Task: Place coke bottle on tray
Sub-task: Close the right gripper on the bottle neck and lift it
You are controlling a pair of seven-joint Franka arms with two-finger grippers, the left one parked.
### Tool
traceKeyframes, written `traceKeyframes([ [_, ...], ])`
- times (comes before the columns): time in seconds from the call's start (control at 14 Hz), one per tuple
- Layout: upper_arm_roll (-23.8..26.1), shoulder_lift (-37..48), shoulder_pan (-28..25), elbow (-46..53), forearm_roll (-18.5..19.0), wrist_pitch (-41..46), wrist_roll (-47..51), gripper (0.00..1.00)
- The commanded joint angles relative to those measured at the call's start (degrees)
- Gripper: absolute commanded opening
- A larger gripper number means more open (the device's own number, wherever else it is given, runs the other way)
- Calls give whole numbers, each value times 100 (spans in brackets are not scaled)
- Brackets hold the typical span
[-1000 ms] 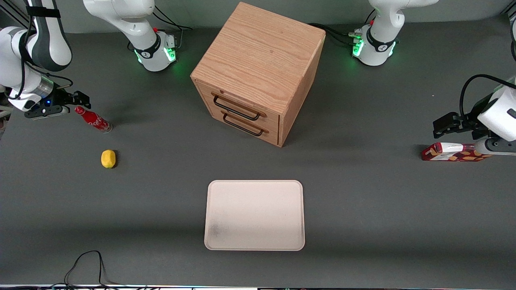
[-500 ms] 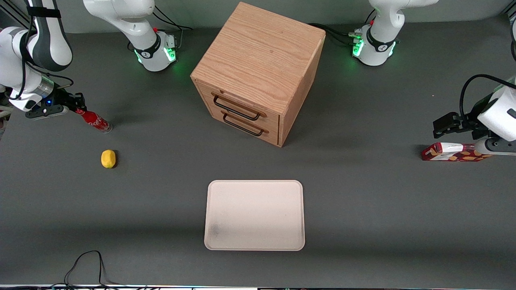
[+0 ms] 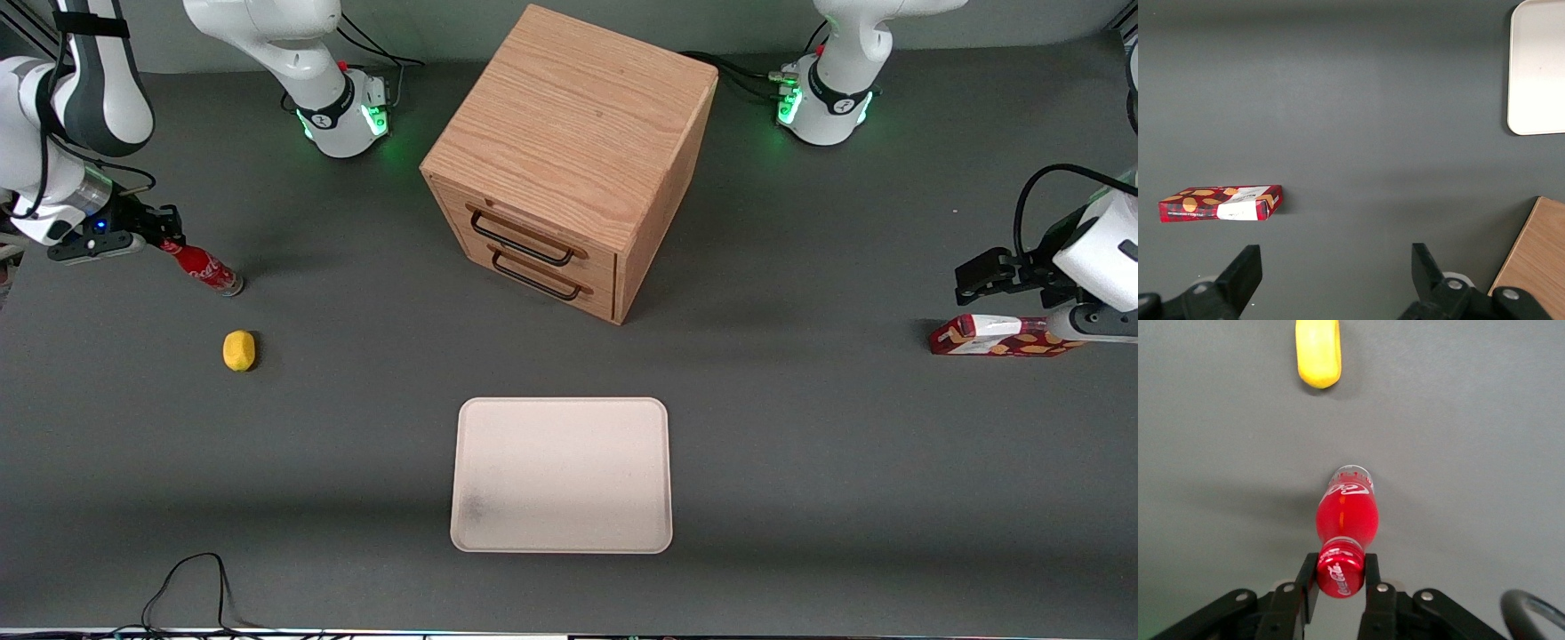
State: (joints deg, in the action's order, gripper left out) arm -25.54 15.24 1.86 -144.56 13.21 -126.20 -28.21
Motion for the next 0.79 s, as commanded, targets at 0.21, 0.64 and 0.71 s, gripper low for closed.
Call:
traceKeyframes([
  [0.21,716,-186,-150,1954,-186,1903,624,0],
  [0.64,1086,-1354,-177,4608,-687,3636,650,0],
  [0.71,1138,-1618,-168,5108,-853,3855,659,0],
])
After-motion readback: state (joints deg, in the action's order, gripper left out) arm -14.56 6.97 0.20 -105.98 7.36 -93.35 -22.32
